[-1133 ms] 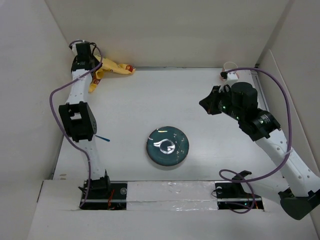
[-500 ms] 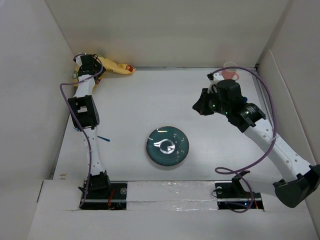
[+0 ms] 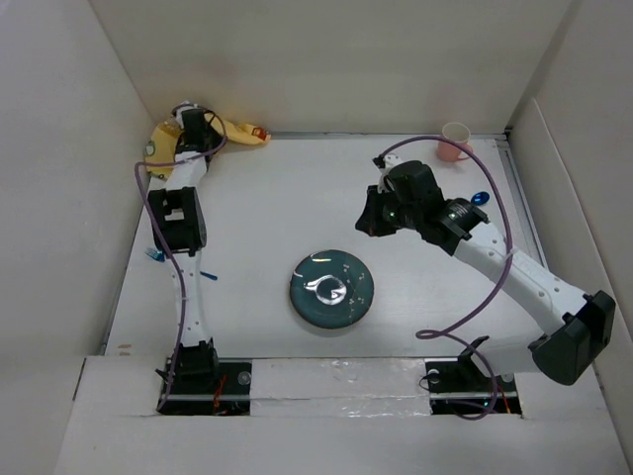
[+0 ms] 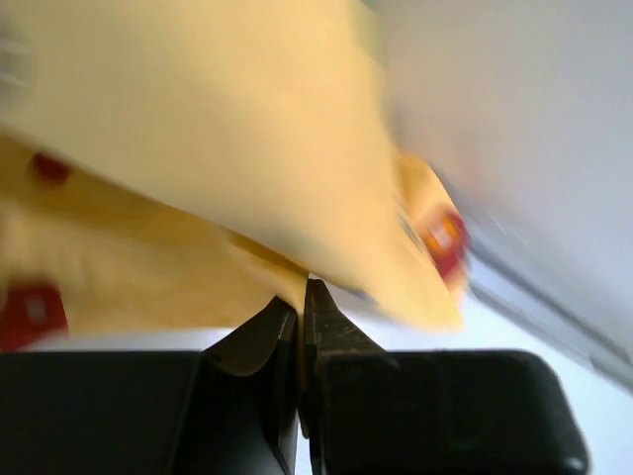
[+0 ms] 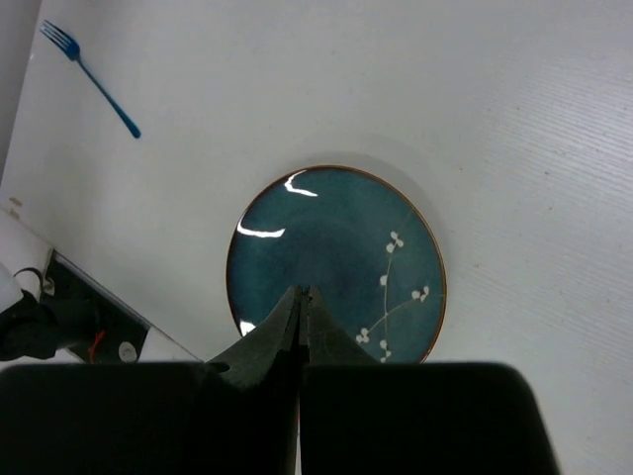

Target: Set the dinner table for one person

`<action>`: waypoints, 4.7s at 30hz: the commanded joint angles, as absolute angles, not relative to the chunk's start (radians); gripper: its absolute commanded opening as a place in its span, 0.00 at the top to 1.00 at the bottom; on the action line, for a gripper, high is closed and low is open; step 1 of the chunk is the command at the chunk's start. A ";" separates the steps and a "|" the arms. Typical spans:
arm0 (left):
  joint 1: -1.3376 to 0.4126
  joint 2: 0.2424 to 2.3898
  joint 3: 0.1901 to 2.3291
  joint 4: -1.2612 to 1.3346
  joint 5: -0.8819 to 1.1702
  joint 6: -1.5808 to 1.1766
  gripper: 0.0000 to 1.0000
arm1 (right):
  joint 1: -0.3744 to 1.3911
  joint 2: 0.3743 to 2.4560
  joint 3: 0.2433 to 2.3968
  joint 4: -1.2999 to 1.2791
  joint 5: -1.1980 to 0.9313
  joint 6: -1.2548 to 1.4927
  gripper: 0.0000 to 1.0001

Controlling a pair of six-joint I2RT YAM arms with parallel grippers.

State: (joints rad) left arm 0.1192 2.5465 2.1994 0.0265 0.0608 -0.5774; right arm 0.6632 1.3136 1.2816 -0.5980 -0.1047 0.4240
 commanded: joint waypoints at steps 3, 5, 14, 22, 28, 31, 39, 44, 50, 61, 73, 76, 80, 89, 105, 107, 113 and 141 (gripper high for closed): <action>-0.125 2.237 2.056 0.101 0.155 -0.474 1.00 | 0.667 1.350 1.377 -0.531 -0.068 0.410 1.00; -0.208 2.168 2.011 0.084 0.184 -0.440 1.00 | 0.654 1.354 1.382 -0.523 -0.052 0.402 1.00; -0.474 2.150 1.982 -0.268 0.209 -0.256 0.45 | 0.490 1.309 1.293 -0.440 -0.038 0.452 0.77; -0.514 1.890 1.662 -0.195 0.180 -0.297 0.31 | 0.407 1.310 1.212 -0.350 -0.032 0.534 0.57; -0.418 1.614 1.300 -0.058 -0.026 -0.437 0.43 | 0.362 1.455 1.204 -0.287 -0.034 0.586 1.00; -0.257 1.559 1.151 -0.048 0.024 -0.558 0.48 | 0.351 1.574 1.236 -0.281 -0.006 0.603 0.85; -0.097 1.698 1.106 0.040 0.115 -0.620 0.32 | 0.333 1.900 1.452 -0.425 0.192 0.588 0.47; -0.087 1.880 1.276 0.018 0.126 -0.623 0.30 | 0.342 2.061 1.641 -0.521 0.225 0.588 0.45; -0.087 2.037 1.410 0.003 0.135 -0.621 0.30 | 0.360 2.161 1.739 -0.629 0.304 0.609 0.46; -0.078 2.089 1.451 0.009 0.141 -0.630 0.87 | 0.379 2.237 1.786 -0.643 0.215 0.638 0.73; -0.250 1.910 1.907 -0.328 -0.084 -0.362 1.00 | 0.370 1.948 1.559 -0.332 0.172 0.606 1.00; -0.305 1.868 1.902 -0.405 -0.193 -0.292 0.66 | 0.370 1.818 1.444 -0.288 0.178 0.606 1.00; -0.423 1.821 1.765 -0.512 -0.493 -0.166 0.24 | 0.358 1.688 1.280 -0.274 0.207 0.601 1.00; -0.305 1.596 1.295 -0.336 -0.261 -0.382 0.33 | 0.327 1.672 1.187 -0.321 0.244 0.621 1.00; -0.064 1.840 1.251 -0.138 -0.167 -0.626 0.35 | 0.293 1.681 1.197 -0.288 0.138 0.571 1.00; -0.064 1.892 1.302 -0.150 -0.181 -0.627 0.37 | 0.293 1.677 1.184 -0.284 0.130 0.571 1.00; -0.064 2.048 1.469 -0.212 -0.251 -0.588 0.51 | 0.311 1.663 1.160 -0.271 0.109 0.568 1.00; -0.084 1.570 1.675 -0.333 -0.120 -0.488 1.00 | 0.284 1.392 1.445 -0.376 0.144 0.515 1.00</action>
